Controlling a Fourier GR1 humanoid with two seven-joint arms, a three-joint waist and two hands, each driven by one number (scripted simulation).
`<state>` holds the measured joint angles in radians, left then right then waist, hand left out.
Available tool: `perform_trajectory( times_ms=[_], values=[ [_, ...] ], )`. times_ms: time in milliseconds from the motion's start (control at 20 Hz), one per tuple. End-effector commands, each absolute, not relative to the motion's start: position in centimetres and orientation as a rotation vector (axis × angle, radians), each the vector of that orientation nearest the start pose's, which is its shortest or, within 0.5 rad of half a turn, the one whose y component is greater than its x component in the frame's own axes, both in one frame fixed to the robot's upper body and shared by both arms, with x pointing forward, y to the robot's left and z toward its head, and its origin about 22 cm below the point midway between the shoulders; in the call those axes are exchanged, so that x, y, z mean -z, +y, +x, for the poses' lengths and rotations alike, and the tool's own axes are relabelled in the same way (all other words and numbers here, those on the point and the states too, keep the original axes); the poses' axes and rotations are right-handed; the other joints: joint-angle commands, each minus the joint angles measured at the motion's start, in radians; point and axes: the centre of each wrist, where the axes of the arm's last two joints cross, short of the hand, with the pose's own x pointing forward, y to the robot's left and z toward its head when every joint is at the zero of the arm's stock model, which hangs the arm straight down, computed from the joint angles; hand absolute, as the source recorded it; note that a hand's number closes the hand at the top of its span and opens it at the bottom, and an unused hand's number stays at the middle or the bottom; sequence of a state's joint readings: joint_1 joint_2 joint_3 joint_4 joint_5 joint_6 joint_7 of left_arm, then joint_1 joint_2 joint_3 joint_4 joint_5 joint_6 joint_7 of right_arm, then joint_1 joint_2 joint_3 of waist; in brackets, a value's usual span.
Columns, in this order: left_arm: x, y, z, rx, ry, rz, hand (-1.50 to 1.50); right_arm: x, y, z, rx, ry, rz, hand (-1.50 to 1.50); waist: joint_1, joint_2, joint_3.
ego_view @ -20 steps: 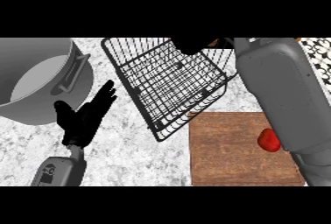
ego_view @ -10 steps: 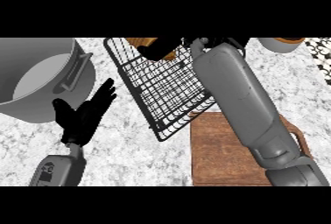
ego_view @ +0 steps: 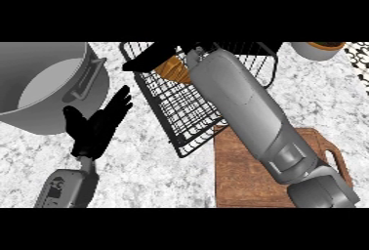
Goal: Pick the croissant from the cutting board and place it in the tiered basket
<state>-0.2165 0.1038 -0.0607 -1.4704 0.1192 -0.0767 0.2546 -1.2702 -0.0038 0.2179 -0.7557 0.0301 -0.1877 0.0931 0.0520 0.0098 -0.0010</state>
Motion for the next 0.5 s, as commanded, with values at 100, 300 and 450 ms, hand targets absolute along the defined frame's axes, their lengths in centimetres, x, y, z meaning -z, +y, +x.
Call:
perform_trajectory(
  times_ms=[100, 300, 450],
  values=[
    [-3.5, 21.1, 29.7, 0.174, -1.405, -0.152, 0.00, -21.5, -0.1, 41.6, -0.453, -1.973, -0.078, -1.50, -0.005, -0.001, 0.000],
    [-2.1, 22.0, 27.8, 0.161, -1.396, -0.133, 0.00, -22.7, -1.7, 42.7, -0.261, -1.903, -0.087, -1.50, -0.033, -0.008, 0.000],
    [-2.5, 22.6, 29.1, 0.142, -1.393, -0.112, 0.00, -23.1, -6.0, 44.0, -0.175, -1.834, -0.125, -1.50, -0.054, -0.009, 0.001]
  ],
)
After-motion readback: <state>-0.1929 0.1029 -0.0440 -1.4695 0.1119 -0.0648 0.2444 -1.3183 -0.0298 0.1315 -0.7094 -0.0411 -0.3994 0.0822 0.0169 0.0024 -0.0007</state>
